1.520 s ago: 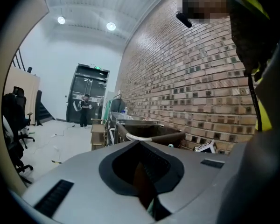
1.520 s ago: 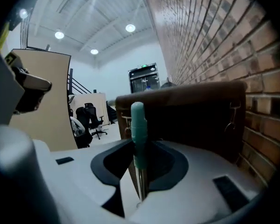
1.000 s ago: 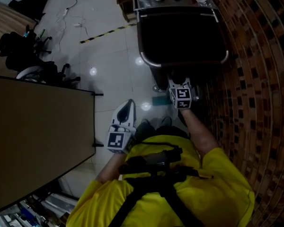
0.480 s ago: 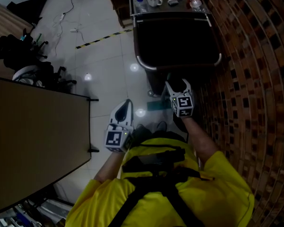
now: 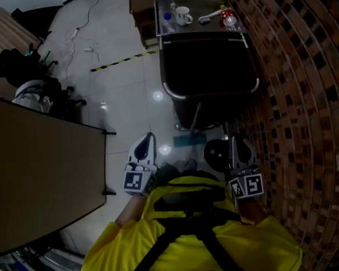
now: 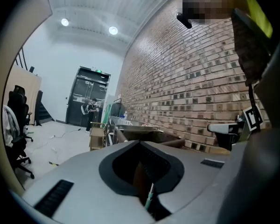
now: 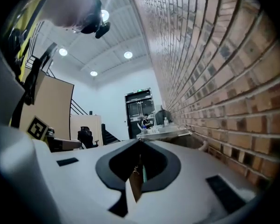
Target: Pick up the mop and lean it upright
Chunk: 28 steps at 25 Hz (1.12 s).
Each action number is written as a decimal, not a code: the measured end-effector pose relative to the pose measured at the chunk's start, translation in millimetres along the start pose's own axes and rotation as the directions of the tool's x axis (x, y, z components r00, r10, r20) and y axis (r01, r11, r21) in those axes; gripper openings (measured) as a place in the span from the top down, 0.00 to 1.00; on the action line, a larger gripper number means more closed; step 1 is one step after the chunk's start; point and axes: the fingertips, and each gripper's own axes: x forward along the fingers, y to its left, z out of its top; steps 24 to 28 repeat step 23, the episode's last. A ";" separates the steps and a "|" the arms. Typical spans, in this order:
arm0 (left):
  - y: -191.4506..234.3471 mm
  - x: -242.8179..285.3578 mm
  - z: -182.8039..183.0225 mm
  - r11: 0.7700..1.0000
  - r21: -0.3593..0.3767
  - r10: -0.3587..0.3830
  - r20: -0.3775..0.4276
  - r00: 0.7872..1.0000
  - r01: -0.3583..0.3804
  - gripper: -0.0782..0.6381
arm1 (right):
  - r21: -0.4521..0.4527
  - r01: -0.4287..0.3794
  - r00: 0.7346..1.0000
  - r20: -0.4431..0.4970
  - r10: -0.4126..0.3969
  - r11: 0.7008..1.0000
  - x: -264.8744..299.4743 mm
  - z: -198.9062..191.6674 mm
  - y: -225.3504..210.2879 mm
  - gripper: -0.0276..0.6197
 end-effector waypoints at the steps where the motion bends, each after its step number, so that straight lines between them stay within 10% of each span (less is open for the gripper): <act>1: -0.5 -0.9 3.7 1.000 0.002 -0.003 0.006 1.000 0.003 0.89 | 0.003 0.005 1.000 0.005 -0.005 1.000 -2.3 4.4 0.0 0.95; 28: -6.9 -12.4 15.6 0.999 0.027 -0.025 0.030 0.999 0.024 0.89 | 0.005 -0.018 1.000 0.017 0.018 1.000 -5.0 12.4 17.3 0.95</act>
